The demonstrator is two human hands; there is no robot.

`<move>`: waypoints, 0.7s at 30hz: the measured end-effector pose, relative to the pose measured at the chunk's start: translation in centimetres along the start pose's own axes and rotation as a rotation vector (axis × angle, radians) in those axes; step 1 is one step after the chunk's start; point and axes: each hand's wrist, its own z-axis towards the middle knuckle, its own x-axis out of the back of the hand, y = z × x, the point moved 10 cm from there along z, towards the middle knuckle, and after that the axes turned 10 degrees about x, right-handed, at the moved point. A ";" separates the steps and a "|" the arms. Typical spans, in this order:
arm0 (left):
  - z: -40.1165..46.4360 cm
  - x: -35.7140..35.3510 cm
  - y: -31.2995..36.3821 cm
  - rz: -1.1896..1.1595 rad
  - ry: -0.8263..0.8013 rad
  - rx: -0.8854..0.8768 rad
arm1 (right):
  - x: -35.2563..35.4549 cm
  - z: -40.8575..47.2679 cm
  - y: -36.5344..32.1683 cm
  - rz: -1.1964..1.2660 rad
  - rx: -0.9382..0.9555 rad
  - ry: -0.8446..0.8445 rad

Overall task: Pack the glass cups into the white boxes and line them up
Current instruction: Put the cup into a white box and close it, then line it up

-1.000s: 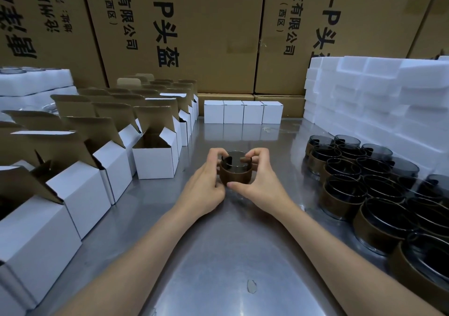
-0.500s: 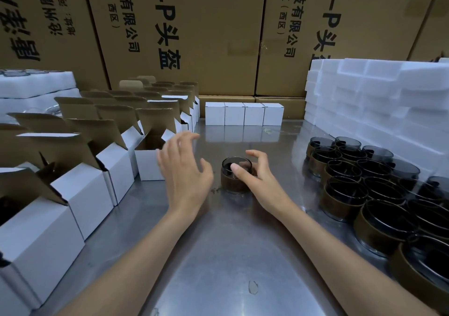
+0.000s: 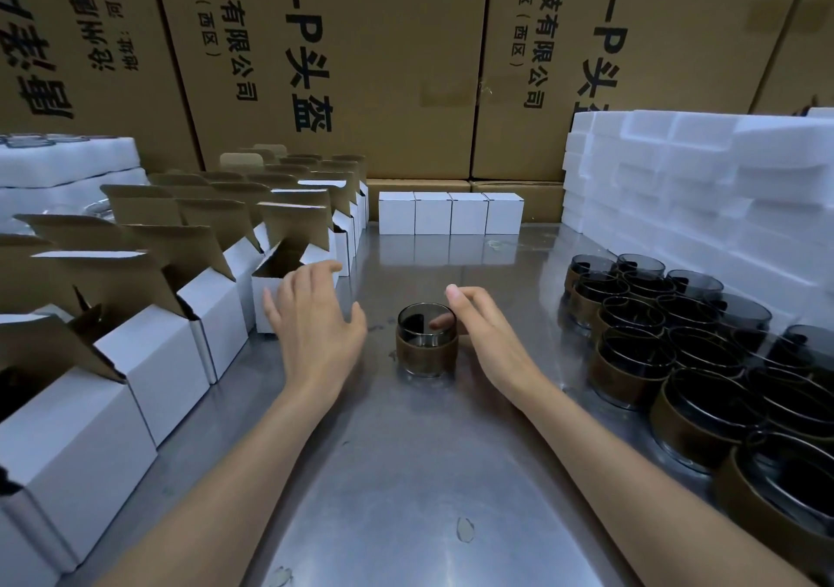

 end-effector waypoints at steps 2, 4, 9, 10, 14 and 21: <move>-0.3 0.1 1.0 -0.026 0.009 -0.048 | -0.1 0.0 0.1 0.015 -0.009 0.001; -0.7 0.0 2.3 -0.064 0.001 -0.098 | 0.0 0.0 0.0 0.033 -0.012 0.014; -1.0 1.4 3.9 -0.153 0.090 -0.198 | -0.1 0.0 -0.4 0.068 -0.003 0.006; -0.9 2.1 3.8 -0.135 0.143 -0.202 | -0.1 0.0 -0.4 0.072 -0.004 0.004; 0.8 1.2 1.9 -0.112 0.040 -0.138 | 0.0 0.1 -0.3 0.058 0.001 0.013; 1.4 -1.4 0.7 0.018 -0.162 -0.117 | -0.1 0.2 -0.1 0.030 -0.002 0.001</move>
